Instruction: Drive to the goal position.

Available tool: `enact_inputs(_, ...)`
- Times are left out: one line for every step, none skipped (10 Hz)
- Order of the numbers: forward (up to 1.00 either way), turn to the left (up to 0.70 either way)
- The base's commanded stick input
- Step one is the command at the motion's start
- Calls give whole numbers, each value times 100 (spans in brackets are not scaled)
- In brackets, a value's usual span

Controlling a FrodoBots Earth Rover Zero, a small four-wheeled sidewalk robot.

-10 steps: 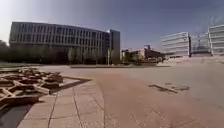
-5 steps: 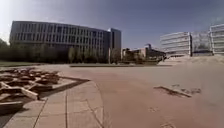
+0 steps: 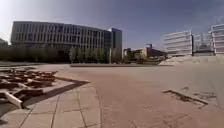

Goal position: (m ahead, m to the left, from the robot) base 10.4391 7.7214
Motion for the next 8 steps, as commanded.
enact_inputs(70,1)
enact_inputs(70,1)
enact_inputs(70,1)
enact_inputs(70,1)
enact_inputs(70,1)
enact_inputs(70,1)
enact_inputs(70,1)
enact_inputs(70,1)
